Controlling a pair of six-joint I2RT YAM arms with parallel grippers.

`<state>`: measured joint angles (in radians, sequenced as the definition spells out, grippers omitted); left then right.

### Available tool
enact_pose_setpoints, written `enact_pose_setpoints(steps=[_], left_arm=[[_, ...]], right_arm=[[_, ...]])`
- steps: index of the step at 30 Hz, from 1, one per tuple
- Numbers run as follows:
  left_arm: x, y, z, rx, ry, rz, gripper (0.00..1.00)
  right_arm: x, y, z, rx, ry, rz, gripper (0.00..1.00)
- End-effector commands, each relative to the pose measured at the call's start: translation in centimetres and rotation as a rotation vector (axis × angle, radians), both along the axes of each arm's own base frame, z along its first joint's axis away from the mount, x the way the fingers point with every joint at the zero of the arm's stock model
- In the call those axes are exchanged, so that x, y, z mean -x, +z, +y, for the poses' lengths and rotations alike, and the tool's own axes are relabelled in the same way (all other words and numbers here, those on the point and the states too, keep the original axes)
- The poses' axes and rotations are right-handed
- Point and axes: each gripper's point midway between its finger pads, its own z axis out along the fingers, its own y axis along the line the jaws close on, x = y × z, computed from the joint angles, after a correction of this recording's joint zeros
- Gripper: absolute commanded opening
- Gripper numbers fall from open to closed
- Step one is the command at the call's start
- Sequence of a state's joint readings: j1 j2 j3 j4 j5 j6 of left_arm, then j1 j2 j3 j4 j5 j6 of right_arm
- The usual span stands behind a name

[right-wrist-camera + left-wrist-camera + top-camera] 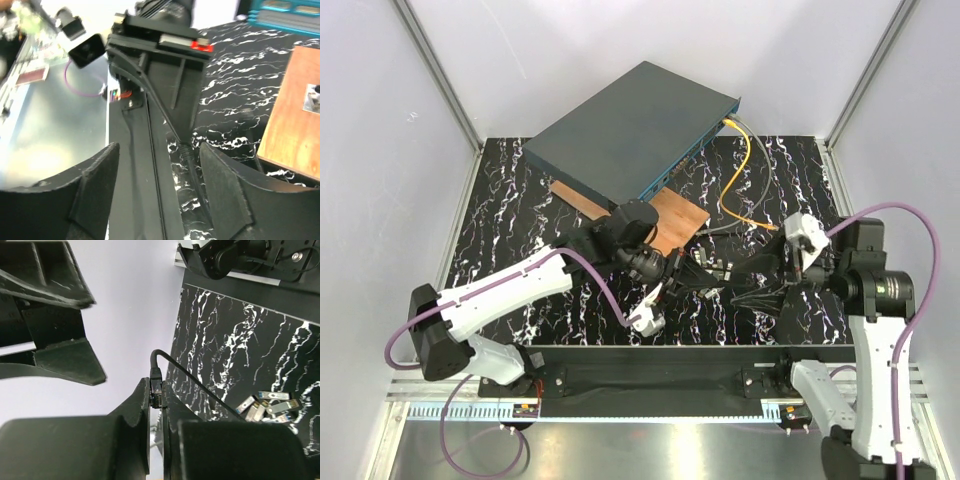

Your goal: Insert the plug into the switch port

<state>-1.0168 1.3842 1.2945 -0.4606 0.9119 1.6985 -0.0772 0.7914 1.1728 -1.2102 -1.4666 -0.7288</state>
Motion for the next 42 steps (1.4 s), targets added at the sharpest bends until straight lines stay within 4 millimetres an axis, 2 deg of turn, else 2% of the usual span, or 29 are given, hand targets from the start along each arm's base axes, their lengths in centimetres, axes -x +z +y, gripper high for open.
enact_pose_setpoints(steps=[1, 4, 7, 10, 15, 18, 21, 33, 42], left_arm=[[0.9, 3.9, -1.0, 0.147, -0.106, -0.102, 0.0], [0.9, 3.7, -1.2, 0.145, -0.119, -0.117, 0.0], [1.5, 3.4, -0.9, 0.138, -0.146, -0.121, 0.0], [2.3, 2.8, -0.5, 0.117, -0.169, -0.109, 0.0], [2.4, 2.6, -0.4, 0.104, -0.164, -0.097, 0.0], [2.1, 2.8, -0.7, 0.103, -0.149, -0.091, 0.0], [1.7, 2.8, -1.1, 0.117, -0.144, -0.106, 0.0], [-0.3, 1.1, -2.2, 0.102, -0.125, -0.15, 0.0], [-2.2, 1.5, -3.1, 0.139, -0.082, -0.188, 0.0]], right_arm=[[1.6, -2.1, 0.4, 0.102, 0.096, -0.014, 0.7], [0.9, -3.7, 0.0, 0.178, 0.105, -0.019, 0.64], [-0.1, -4.3, -0.4, 0.223, 0.09, -0.061, 0.61], [-0.7, -4.3, -0.6, 0.24, 0.074, -0.093, 0.58], [-0.3, -4.2, -0.6, 0.251, 0.103, -0.144, 0.51], [0.7, -4.6, -0.7, 0.268, 0.145, -0.195, 0.51], [0.9, -5.5, -1.1, 0.314, 0.152, -0.199, 0.51], [0.7, -5.8, -1.0, 0.342, 0.177, -0.179, 0.52], [0.6, -6.9, -0.9, 0.351, 0.2, -0.108, 0.5]])
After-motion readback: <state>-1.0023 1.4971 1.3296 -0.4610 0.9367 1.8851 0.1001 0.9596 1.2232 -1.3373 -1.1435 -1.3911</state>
